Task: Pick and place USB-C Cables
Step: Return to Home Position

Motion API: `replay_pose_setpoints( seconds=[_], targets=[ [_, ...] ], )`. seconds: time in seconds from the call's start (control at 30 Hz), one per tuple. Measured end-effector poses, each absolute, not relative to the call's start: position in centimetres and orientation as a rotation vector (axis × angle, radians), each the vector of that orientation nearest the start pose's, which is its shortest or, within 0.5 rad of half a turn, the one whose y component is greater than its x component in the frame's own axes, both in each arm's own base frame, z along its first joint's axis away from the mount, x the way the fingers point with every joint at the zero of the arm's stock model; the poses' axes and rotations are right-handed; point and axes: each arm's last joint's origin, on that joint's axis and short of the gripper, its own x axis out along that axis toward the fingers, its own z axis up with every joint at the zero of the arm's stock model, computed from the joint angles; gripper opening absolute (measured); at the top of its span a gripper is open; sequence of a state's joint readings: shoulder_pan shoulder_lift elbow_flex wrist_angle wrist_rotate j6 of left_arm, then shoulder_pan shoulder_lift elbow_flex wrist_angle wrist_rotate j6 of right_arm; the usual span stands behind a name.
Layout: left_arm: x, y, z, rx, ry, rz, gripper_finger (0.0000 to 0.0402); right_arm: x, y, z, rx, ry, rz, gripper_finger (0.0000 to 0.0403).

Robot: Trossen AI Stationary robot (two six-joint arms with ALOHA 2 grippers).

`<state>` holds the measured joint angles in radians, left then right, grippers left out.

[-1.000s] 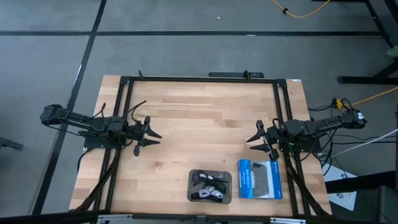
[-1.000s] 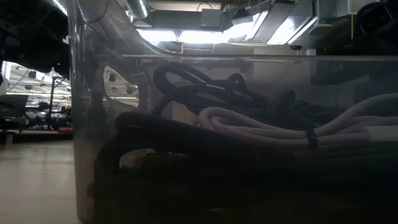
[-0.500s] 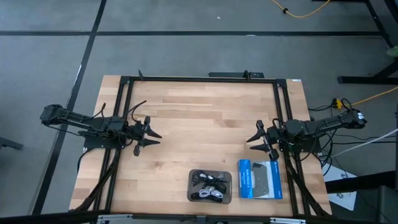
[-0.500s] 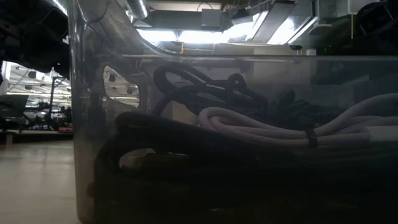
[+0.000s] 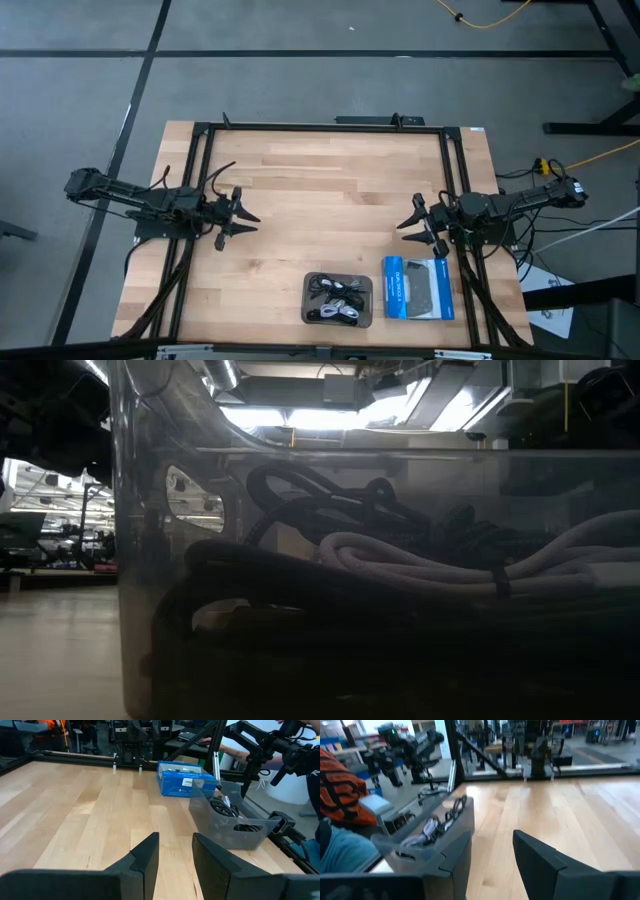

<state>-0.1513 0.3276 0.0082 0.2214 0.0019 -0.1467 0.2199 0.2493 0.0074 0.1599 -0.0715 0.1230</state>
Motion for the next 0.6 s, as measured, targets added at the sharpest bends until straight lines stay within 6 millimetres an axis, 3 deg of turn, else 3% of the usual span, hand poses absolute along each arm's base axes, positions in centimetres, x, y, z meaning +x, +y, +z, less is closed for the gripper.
replay_pose_setpoints(
  seconds=[0.2,0.6],
  targets=[
    [11.64,-1.78,15.9,-0.139,0.109,-0.145,0.0111,10.79,2.62,15.26,0.11,0.18,0.28,0.015],
    [11.64,-1.78,15.9,-0.139,0.109,-0.145,0.0111,10.33,2.52,16.05,0.117,0.09,0.286,0.015]
  ],
)
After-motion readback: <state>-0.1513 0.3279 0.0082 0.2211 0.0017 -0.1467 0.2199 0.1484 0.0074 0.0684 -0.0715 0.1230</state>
